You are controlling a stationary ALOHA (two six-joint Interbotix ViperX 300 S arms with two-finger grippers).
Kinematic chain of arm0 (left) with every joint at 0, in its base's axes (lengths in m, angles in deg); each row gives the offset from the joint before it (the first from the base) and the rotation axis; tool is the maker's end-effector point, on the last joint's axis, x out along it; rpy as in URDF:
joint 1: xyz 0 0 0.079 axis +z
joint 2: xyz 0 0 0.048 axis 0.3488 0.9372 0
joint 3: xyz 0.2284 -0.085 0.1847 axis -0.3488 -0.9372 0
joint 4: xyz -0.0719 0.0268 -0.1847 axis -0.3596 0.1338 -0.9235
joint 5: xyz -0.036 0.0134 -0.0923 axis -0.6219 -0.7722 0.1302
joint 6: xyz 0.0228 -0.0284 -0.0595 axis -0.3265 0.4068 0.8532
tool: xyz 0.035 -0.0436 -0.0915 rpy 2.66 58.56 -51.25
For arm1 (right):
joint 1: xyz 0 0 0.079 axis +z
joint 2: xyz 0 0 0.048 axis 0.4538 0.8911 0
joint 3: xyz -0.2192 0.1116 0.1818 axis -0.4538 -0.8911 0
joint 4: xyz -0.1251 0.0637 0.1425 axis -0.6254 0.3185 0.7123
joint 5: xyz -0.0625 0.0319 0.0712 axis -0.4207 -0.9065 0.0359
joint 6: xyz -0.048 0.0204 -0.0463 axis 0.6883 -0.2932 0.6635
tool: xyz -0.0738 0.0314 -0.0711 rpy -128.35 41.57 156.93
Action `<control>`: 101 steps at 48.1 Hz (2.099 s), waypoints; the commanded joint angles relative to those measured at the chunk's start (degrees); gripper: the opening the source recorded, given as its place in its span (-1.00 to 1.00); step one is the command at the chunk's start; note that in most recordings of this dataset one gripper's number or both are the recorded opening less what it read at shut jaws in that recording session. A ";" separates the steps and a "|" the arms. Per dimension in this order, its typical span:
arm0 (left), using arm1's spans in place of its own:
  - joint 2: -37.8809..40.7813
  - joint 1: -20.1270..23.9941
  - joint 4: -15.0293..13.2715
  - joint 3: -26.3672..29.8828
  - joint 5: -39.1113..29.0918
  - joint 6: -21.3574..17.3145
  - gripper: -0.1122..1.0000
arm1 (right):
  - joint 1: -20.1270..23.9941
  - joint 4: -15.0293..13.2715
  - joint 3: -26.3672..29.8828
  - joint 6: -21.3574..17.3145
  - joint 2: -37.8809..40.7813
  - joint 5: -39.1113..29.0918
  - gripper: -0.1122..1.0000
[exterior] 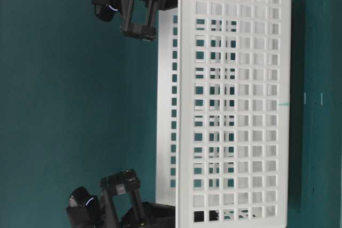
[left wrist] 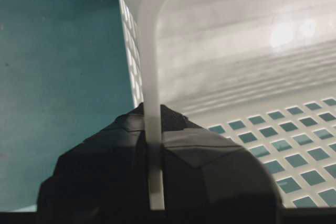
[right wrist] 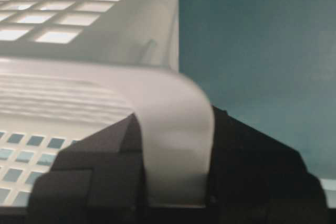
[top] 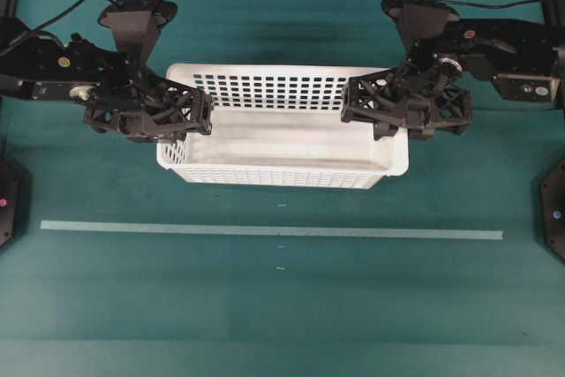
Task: Lift the white basket with both hands.
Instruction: 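Close both grippers on the left and right basket rims, then raise both grippers together, lifting the basket off the table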
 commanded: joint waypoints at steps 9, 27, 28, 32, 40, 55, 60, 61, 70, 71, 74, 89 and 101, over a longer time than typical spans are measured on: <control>-3.16 -2.37 0.35 0.09 0.09 0.79 -0.85 | 2.64 -0.09 -0.70 -0.09 -2.72 -0.35 -0.51; -3.43 -8.53 0.35 -2.72 1.41 8.17 -0.85 | 8.44 -0.44 -2.02 -4.39 -3.08 2.02 -0.51; -3.52 -8.70 0.35 -2.72 1.41 8.53 -0.85 | 8.79 -0.44 -2.11 -4.75 -3.08 2.02 -0.51; -3.52 -9.67 0.35 -2.81 1.41 9.14 -0.85 | 9.93 -0.44 -2.46 -5.89 -3.25 2.11 -0.51; -3.43 -12.04 0.35 -2.55 1.41 10.63 -0.85 | 12.66 -0.53 -2.90 -8.26 -3.43 2.11 -0.51; -3.16 -15.82 0.35 -2.29 2.29 14.06 -0.85 | 17.14 -1.49 -3.60 -13.36 -3.43 3.25 -0.51; -3.08 -16.96 0.35 -2.29 2.29 15.38 -0.85 | 18.54 -1.93 -3.60 -14.68 -3.34 3.34 -0.51; -3.08 -17.23 0.35 -2.29 2.29 15.73 -0.85 | 18.81 -2.02 -3.60 -14.85 -3.34 3.34 -0.51; -2.55 -19.42 0.62 -2.11 2.29 17.75 -0.85 | 20.57 -2.99 -3.34 -17.23 -3.08 3.60 -0.51; -2.46 -19.51 0.62 -2.11 2.29 17.75 -0.85 | 20.74 -3.16 -3.34 -17.49 -3.08 3.78 -0.51; -2.46 -19.51 0.62 -2.02 2.29 17.84 -0.85 | 21.27 -3.52 -3.25 -18.19 -2.81 4.57 -0.51; -1.93 -20.04 0.62 -1.23 2.29 17.93 -0.85 | 22.50 -3.60 -3.60 -18.98 -2.46 5.10 -0.51; -0.88 -20.13 0.62 -1.49 2.29 17.93 -0.85 | 22.50 -3.96 -4.22 -18.98 -1.76 5.45 -0.51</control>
